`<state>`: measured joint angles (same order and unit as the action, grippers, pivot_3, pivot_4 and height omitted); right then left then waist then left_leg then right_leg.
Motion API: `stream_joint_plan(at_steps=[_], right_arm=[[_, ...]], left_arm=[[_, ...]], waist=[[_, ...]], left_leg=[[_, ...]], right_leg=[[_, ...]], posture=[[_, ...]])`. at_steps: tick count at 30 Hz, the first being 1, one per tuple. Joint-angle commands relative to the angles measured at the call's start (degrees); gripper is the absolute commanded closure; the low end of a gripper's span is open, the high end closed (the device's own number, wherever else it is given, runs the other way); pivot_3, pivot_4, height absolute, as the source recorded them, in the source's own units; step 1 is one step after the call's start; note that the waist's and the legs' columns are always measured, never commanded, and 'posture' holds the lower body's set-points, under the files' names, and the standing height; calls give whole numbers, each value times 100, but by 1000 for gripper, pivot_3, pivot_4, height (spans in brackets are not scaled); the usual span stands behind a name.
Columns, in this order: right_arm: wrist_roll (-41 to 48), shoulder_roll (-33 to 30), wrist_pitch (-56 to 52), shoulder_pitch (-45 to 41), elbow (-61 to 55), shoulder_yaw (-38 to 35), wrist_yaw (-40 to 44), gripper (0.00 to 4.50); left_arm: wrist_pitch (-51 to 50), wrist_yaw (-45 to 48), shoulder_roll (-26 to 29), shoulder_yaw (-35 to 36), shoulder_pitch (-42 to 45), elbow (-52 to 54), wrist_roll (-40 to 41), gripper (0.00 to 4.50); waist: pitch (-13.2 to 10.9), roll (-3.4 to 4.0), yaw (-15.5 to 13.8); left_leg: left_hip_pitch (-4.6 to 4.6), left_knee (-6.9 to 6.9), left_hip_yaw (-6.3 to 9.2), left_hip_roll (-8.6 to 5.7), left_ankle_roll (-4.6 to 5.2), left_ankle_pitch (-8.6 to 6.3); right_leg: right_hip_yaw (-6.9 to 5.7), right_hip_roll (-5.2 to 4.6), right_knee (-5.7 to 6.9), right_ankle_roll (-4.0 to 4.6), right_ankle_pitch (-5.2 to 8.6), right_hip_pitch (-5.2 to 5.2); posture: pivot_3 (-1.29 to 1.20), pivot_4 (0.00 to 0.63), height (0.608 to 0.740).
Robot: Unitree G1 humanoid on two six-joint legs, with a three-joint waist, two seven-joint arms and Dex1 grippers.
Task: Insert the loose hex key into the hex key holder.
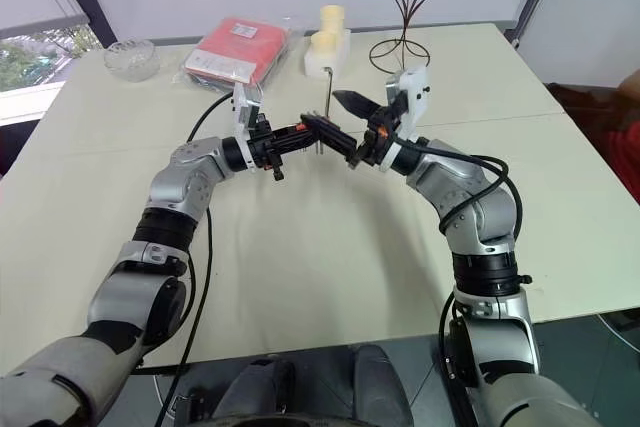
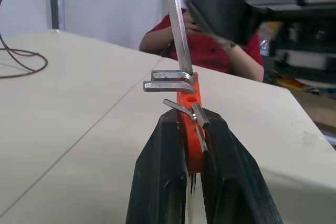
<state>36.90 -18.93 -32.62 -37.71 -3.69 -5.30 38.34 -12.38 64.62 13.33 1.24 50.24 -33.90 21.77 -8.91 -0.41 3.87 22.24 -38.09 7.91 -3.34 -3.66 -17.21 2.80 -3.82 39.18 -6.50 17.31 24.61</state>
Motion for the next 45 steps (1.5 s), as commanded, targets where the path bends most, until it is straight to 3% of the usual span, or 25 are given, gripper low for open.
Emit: stream_joint_plan(at_steps=[1, 12, 15, 22, 45], right_arm=[[11, 87, 203, -191, 110, -231, -154, 39], [-118, 289, 364, -478, 600, -214, -188, 39], [-174, 331, 427, -574, 721, -177, -159, 891], [-245, 358, 484, -670, 778, -175, -92, 4461], [-300, 332, 430, -513, 622, -127, 1, 4461]], left_arm=[[7, -10, 23, 73, 41, 254, 83, 4500], [-79, 41, 31, 30, 56, 418, 94, 4500], [0, 81, 38, -39, 48, 394, 11, 4500], [195, 109, 48, -117, 24, 266, -135, 4500], [-4, 134, 46, -17, 63, 332, 71, 4500]], waist=[[0, 0, -10], [0, 0, 5], [0, 0, 6], [0, 0, 6], [0, 0, 6]], left_leg=[[0, 0, 0, -1, 0, 0], [0, 0, 0, -1, 0, 0], [0, 0, 0, -1, 0, 0], [0, 0, 0, -1, 0, 0], [0, 0, 0, -1, 0, 0]], right_leg=[[0, -1, 0, 0, 0, 0], [0, -1, 0, 0, 0, 0], [0, -1, 0, 0, 0, 0], [0, -1, 0, 0, 0, 0], [0, -1, 0, 0, 0, 0]], posture=[[0, 150, 740], [0, 150, 740], [0, 150, 740], [0, 150, 740], [0, 150, 740]])
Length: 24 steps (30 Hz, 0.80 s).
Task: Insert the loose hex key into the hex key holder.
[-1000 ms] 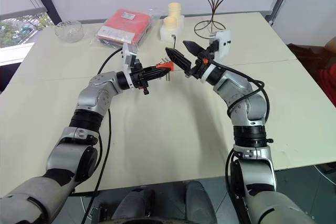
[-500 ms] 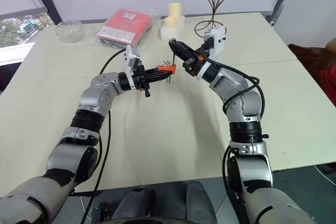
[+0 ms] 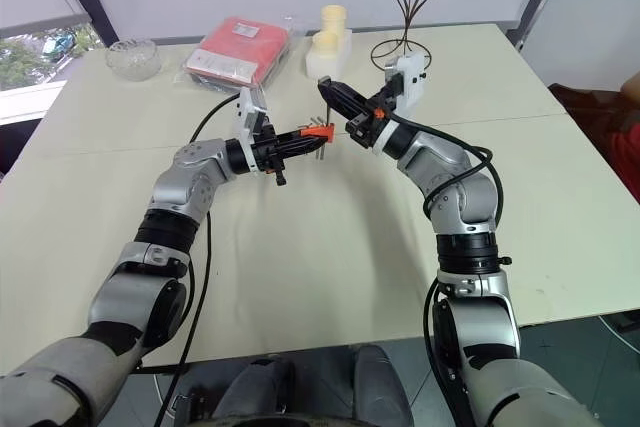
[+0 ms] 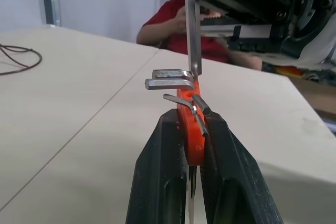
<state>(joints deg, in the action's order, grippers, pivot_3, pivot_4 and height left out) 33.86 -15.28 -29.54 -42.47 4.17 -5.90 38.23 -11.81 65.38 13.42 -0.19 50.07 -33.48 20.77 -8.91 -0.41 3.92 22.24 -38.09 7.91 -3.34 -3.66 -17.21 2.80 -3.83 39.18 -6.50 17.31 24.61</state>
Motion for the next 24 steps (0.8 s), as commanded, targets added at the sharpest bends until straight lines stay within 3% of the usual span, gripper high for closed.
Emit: stream_joint_plan(at_steps=[1, 24], right_arm=[[-6, -32, 139, -32, -144, -75, 10, 4461], [42, 5, 222, 1, -107, -133, -75, 4461]], left_arm=[[-98, 67, 46, 121, 63, 343, 188, 4500], [-77, -77, 53, 135, 49, 301, 168, 4500]], waist=[[0, 0, 0], [0, 0, -2]], left_leg=[[0, 0, 0, 0, 0, 0], [0, 0, 0, 0, 0, 0]], right_leg=[[0, 0, 0, 0, 0, 0], [0, 0, 0, 0, 0, 0]], posture=[[0, 150, 740], [0, 150, 740]])
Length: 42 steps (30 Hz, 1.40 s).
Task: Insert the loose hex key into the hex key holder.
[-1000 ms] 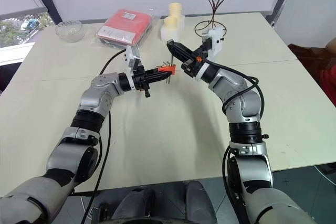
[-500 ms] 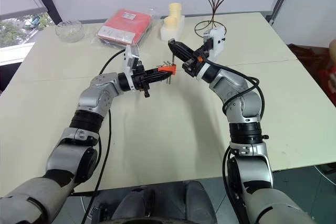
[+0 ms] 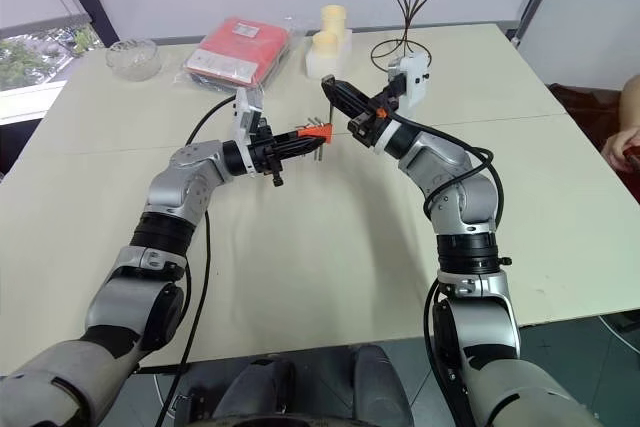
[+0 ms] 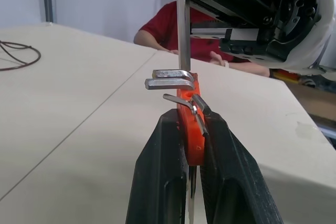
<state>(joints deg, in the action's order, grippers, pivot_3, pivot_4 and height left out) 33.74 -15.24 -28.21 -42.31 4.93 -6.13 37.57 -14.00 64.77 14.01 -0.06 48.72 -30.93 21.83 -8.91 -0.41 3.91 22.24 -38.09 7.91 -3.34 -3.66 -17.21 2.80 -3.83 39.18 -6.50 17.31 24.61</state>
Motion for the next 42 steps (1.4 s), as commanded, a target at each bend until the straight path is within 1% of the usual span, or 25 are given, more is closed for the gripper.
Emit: stream_joint_plan(at_steps=[1, 21, 30, 31, 32, 33, 35, 37, 38, 42], right_arm=[[53, 5, 90, -4, -187, -105, -12, 4461], [23, 62, 126, 79, -119, -76, -24, 4461], [-176, -28, 277, 93, 145, -89, -21, 4461], [-182, -34, 283, 81, 165, -103, -17, 3784], [-202, -45, 303, 74, 179, -100, -3, 3426], [-224, -53, 318, 65, 189, -113, -35, 2953], [-237, -81, 299, 79, 144, -123, -63, 1945], [-150, -163, 139, 152, -43, -100, 3, 828], [-54, -226, 4, 237, -236, -88, 54, 383], [239, -481, -411, 640, -1038, -115, 102, 383]], left_arm=[[145, -24, -14, 128, 203, 34, 69, 4500], [175, -61, -71, 140, 301, 26, 99, 4500], [100, -25, -33, 144, 233, 136, 138, 4500], [96, -29, -32, 146, 222, 141, 137, 4500], [94, -35, -31, 147, 215, 143, 137, 4500], [98, -38, -29, 146, 211, 139, 132, 4500], [95, -55, -29, 148, 193, 157, 129, 4500], [96, -67, -31, 156, 184, 158, 120, 4500], [95, -73, -29, 159, 177, 163, 116, 4500], [78, -75, -17, 170, 142, 185, 107, 4500]], waist=[[0, 0, -1], [0, 0, 2], [0, 0, 2], [0, 0, 1], [0, 0, 0], [0, 0, 0], [0, 0, 1], [0, 0, -2], [0, 0, -7], [0, 0, -13]], left_leg=[[0, 0, 0, 0, 0, 0], [0, 0, 0, 0, 0, 0], [0, 0, 0, 0, 0, 0], [0, 0, 0, 0, 0, 0], [0, 0, 0, 0, 0, 0], [0, 0, -1, 0, 0, 0], [0, 0, 0, 0, 0, 0], [0, 0, 0, 0, 0, 0], [0, 0, 0, 0, 0, 0], [1, 0, 0, 0, 0, 0]], right_leg=[[0, 0, 0, 0, 0, 0], [0, 0, 0, 0, 0, 0], [0, 0, 0, 0, 0, 0], [0, 0, 0, 0, 0, 0], [0, 0, 0, 0, 0, 0], [0, 0, 0, 0, 0, 0], [0, 0, 0, 0, 0, 0], [0, 0, 0, 0, 0, 0], [0, 0, 0, 0, 0, 0], [0, 0, -1, 0, 0, 0]], posture=[[0, 150, 740], [0, 150, 740], [0, 150, 740], [0, 150, 740], [0, 150, 740], [0, 150, 740], [0, 150, 740], [0, 150, 740], [0, 150, 740], [0, 150, 740]])
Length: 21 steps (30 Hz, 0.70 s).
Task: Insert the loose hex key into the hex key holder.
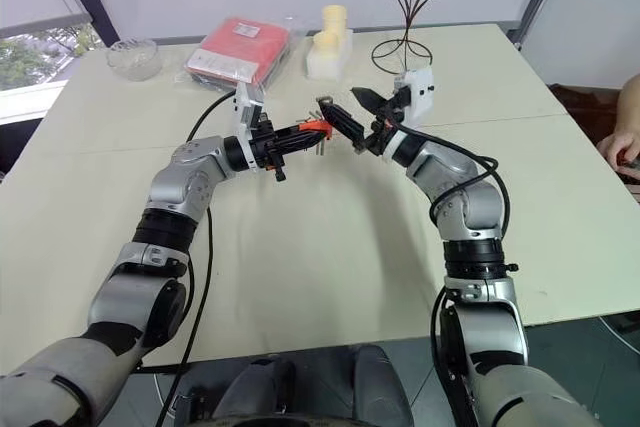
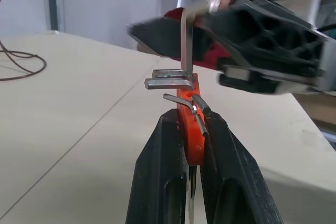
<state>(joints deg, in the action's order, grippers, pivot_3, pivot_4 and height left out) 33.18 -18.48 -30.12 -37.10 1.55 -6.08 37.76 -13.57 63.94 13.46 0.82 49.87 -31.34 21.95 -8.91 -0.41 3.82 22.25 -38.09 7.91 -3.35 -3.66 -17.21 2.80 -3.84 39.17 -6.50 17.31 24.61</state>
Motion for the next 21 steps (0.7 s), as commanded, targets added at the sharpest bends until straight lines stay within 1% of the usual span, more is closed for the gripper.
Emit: stream_joint_plan(at_steps=[1, 5, 7, 9, 12, 15, 16, 18, 21], right_arm=[[410, -234, -376, 222, -895, -124, 111, 383], [1048, -965, -1329, 1015, -2040, 50, 575, 383], [1125, -1244, -1518, 1354, -2406, 92, 626, 383], [965, -1397, -1460, 1600, -2529, 115, 574, 383], [697, -1388, -1269, 1731, -2426, 137, 397, 383], [579, -1194, -1129, 1717, -2316, 182, 234, 383], [539, -1141, -1083, 1712, -2281, 204, 201, 383], [440, -1029, -978, 1692, -2198, 247, 147, 383], [360, -920, -861, 1647, -2092, 264, 88, 317]], left_arm=[[27, 6, 42, 83, 12, 241, 93, 4500], [-23, -59, 96, 115, -79, 219, 74, 4500], [-95, -75, 147, 113, -184, 255, 74, 4500], [-446, -233, 196, 157, -410, 343, 141, 4500], [-1504, -658, 244, 411, -789, 423, 465, 4500], [-2735, -1266, 310, 734, -980, 21, 704, 4500], [-3000, -1506, 319, 854, -975, -232, 716, 4500], [-3008, -1774, 334, 1042, -1014, -653, 673, 4500], [-2995, -1850, 381, 1071, -1136, -736, 654, 3188]], waist=[[0, 0, -2], [0, -1, -45], [0, -1, -61], [-1, -1, -61], [-1, -1, -60], [-1, -3, -76], [-1, -3, -91], [0, -6, -124], [3, -8, -131]], left_leg=[[0, 0, 0, 0, 0, 0], [2, 0, 1, 0, 3, -2], [2, -1, 0, 0, 6, -3], [2, -2, -1, 1, 9, -5], [1, -4, -2, 2, 23, -13], [1, -7, 0, 2, 24, -13], [0, -7, 0, 2, 23, -13], [0, -11, 0, 1, 15, -8], [-9, -13, -2, 1, 7, -4]], right_leg=[[0, 0, 0, 0, 0, 0], [0, 0, -2, 0, 0, 0], [0, 1, -4, 0, 0, -1], [0, 2, -4, 0, 0, -1], [2, 4, -1, 0, 0, -1], [1, 6, 1, 0, 0, -1], [1, 6, 1, 0, 0, -1], [0, 5, 1, 0, 0, -3], [0, 4, 0, 0, 0, -13]], posture=[[0, 150, 740], [0, 150, 740], [0, 150, 740], [0, 150, 740], [0, 150, 740], [0, 150, 740], [0, 150, 740], [0, 150, 740], [0, 150, 740]])
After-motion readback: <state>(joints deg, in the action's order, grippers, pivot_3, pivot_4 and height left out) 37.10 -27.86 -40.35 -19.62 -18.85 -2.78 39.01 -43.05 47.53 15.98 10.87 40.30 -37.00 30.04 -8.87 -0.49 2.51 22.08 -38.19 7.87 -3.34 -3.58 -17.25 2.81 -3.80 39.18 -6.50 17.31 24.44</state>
